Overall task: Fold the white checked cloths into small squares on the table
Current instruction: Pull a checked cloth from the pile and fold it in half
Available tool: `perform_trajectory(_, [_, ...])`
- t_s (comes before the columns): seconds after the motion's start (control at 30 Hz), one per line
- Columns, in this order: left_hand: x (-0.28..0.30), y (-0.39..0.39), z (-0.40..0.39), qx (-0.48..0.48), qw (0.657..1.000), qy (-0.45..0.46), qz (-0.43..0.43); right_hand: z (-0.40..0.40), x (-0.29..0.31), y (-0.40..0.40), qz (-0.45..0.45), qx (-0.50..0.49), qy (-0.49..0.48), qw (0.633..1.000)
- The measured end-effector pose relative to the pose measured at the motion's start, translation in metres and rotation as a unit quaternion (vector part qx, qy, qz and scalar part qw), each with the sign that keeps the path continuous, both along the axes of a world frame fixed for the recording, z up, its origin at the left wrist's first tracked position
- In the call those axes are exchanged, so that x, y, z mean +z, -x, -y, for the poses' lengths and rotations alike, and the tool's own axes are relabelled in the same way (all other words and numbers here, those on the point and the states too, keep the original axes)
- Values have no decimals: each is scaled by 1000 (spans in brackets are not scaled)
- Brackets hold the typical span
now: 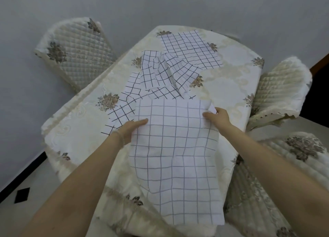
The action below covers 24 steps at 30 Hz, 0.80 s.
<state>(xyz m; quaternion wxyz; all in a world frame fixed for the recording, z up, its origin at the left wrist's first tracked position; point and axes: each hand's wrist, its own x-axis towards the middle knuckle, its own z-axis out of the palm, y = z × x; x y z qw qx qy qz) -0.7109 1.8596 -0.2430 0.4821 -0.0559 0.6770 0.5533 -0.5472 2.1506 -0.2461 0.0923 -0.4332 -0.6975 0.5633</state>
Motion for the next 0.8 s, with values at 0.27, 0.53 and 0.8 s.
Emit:
perform_trajectory(0.27, [-57,2,-25,43,950,190,-243,-11,-50,16,64,2,-108,992])
perform_trajectory(0.53, [-95,13,-51,38,922,198,-331,-24,-83,40,2,-13,-119,993])
perform_trajectory(0.8, [-107,-23,-115,-264,661,271,-647,25,-116,65,30,188,-399,897])
